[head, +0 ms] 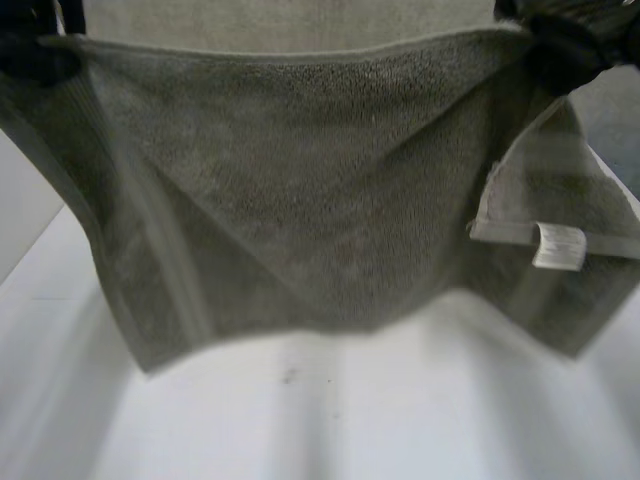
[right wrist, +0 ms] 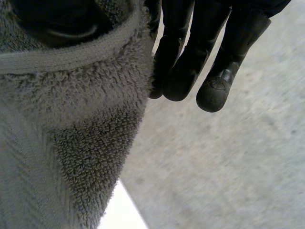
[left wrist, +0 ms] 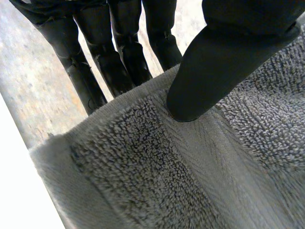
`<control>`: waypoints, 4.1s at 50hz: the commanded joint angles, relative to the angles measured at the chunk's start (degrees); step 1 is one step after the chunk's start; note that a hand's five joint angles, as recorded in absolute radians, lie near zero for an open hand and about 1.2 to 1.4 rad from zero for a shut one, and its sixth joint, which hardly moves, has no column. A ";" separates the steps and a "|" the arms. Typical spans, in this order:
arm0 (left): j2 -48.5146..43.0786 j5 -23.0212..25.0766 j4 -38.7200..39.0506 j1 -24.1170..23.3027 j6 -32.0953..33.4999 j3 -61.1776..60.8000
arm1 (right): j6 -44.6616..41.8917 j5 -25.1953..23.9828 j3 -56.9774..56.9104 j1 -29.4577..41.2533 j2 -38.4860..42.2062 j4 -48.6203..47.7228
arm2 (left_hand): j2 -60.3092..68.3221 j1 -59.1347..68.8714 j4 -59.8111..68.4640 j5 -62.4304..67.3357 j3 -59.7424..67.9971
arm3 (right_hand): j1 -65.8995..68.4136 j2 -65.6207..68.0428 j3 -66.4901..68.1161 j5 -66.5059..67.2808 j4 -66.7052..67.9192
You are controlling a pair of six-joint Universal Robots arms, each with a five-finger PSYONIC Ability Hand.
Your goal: Fold the towel.
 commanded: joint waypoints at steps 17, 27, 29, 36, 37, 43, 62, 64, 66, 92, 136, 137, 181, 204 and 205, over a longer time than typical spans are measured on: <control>-34.35 -3.61 1.38 -2.18 -8.04 28.88 | -4.32 4.50 -33.12 0.86 35.44 -6.38 | 10.23 11.75 10.17 11.09 10.33 | 3.10 3.85 3.40 2.22 2.74; -28.04 -8.37 0.86 -3.05 -17.30 35.79 | 0.59 3.45 -34.04 0.77 29.74 -12.83 | 10.23 11.75 10.17 11.09 10.33 | 3.10 3.85 3.40 2.22 2.74; -26.62 -8.28 0.77 -3.32 -17.21 32.88 | 1.04 2.30 -31.74 0.77 28.94 -11.86 | 10.23 11.75 10.17 11.09 10.33 | 3.10 3.85 3.40 2.22 2.74; -20.48 -7.66 2.35 -3.32 -17.12 9.98 | -1.76 -3.58 -16.83 0.16 26.83 -3.61 | 10.23 11.75 10.17 11.09 10.33 | 3.10 3.85 3.40 2.22 2.74; -20.47 -7.66 2.35 -3.32 -17.12 9.94 | -1.77 -3.59 -16.80 0.16 26.83 -3.60 | 10.23 11.75 10.17 11.09 10.33 | 3.10 3.85 3.40 2.22 2.74; -20.20 -7.66 9.56 -3.32 -16.95 -7.11 | -6.69 -4.38 -0.80 0.16 27.89 -3.86 | 10.23 11.75 10.17 11.09 10.33 | 3.10 3.85 3.40 2.22 2.74; -22.32 -7.75 23.36 0.89 -14.66 -20.03 | 9.20 -3.50 22.40 -0.19 33.16 -31.54 | 10.23 11.75 10.17 11.09 10.33 | -31.43 -30.68 -31.12 -32.30 -31.79; -21.88 -7.75 23.36 1.25 -14.84 -20.12 | 11.06 -3.41 23.11 -0.46 32.72 -31.72 | 10.23 11.75 10.17 11.09 10.33 | -35.53 -34.78 -35.22 -36.41 -35.89; -21.52 -7.75 23.36 1.43 -15.01 -20.30 | 12.90 -2.45 24.16 -0.90 31.84 -31.72 | 10.23 11.75 10.17 11.09 10.33 | -38.88 -38.13 -38.57 -39.75 -39.24; -20.91 -7.66 23.62 5.82 -15.01 -21.62 | 13.79 4.59 34.09 -14.61 24.28 -32.69 | 10.23 11.75 10.17 11.09 10.33 | -34.37 -33.62 -34.07 -35.25 -34.73; -10.79 -7.40 20.37 2.48 -14.22 -26.27 | -23.74 -3.68 44.11 -13.55 11.43 -35.16 | 10.23 11.75 10.17 11.09 10.33 | 3.10 3.85 3.40 2.22 2.74; -10.80 -7.40 20.37 2.48 -14.22 -26.27 | -23.74 -3.68 44.11 -13.55 11.45 -35.15 | 10.23 11.75 10.17 11.09 10.33 | 3.10 3.85 3.40 2.22 2.74; 10.82 -0.46 3.50 3.01 -7.63 -35.50 | -22.07 -20.81 34.44 -32.80 -12.11 10.20 | 10.23 11.75 10.17 11.09 10.33 | 3.10 3.85 3.40 2.22 2.74; -35.11 -1.69 14.92 2.30 -7.72 -9.34 | -22.69 -6.32 8.45 -16.81 32.26 -9.29 | 10.23 11.75 10.17 11.09 10.33 | 3.10 3.85 3.40 2.22 2.74; -35.14 -1.69 14.92 2.30 -7.72 -9.31 | -22.69 -6.31 8.43 -16.81 32.28 -9.31 | 10.23 11.75 10.17 11.09 10.33 | 3.10 3.85 3.40 2.22 2.74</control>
